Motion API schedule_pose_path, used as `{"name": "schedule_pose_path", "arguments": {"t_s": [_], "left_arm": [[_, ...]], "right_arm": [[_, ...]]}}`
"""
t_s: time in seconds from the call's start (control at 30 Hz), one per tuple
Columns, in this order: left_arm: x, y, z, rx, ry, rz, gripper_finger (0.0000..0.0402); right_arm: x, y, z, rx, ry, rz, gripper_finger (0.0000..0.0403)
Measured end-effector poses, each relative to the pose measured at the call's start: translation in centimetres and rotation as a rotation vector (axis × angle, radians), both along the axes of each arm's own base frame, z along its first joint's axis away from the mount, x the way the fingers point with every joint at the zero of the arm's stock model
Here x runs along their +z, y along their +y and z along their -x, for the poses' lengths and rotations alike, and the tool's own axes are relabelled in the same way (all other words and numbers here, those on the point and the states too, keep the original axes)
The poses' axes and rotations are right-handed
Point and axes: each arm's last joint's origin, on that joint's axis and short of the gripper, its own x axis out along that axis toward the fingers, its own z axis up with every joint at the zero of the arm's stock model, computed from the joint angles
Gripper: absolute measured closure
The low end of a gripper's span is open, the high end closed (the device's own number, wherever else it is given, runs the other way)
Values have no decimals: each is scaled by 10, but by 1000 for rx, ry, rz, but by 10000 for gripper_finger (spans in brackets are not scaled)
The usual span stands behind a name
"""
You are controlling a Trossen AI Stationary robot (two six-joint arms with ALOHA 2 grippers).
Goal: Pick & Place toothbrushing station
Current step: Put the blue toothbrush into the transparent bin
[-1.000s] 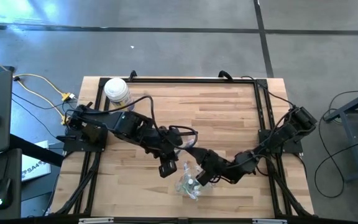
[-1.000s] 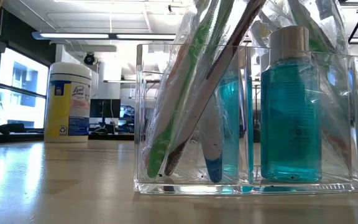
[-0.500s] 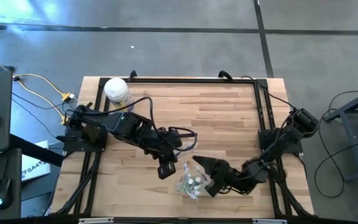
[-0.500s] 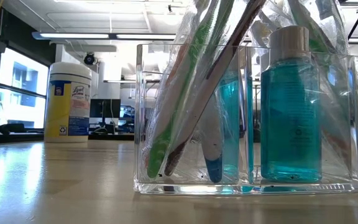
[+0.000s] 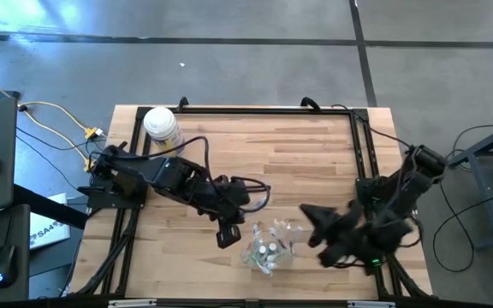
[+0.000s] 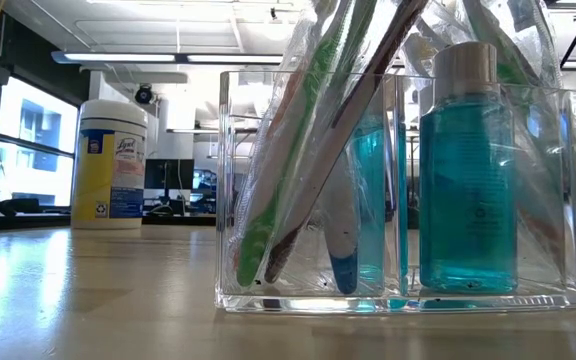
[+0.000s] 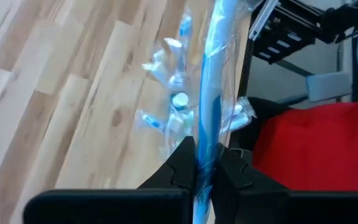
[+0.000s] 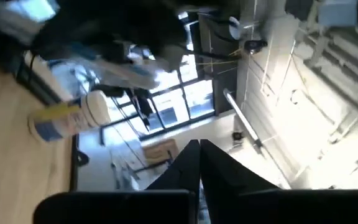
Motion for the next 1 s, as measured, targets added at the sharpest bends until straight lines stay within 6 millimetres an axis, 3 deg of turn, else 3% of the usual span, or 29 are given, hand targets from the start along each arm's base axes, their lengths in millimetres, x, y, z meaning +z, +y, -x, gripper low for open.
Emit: {"name": "schedule_pose_path", "arguments": {"t_s": [0.17, 0.3, 0.57, 0.73, 0.87, 1.0], "left_arm": [[6, -11, 12, -18, -37, -64, 384], [10, -24, 31, 4, -52, -200, 384], [13, -58, 60, 21, -145, -409, 384], [11, -78, 66, 79, -230, -500, 384], [-11, -97, 61, 129, -265, -526, 384], [-46, -109, 49, 156, -256, -514, 382]], "right_arm": [[33, -17, 37, 62, -95, -129, 399], [42, -38, 60, 114, -173, -200, 399], [3, -103, 89, 163, -371, -368, 400], [-25, -125, 106, 250, -469, -521, 400], [-40, -130, 111, 292, -448, -559, 400], [-44, -132, 112, 291, -435, -597, 400]]}}
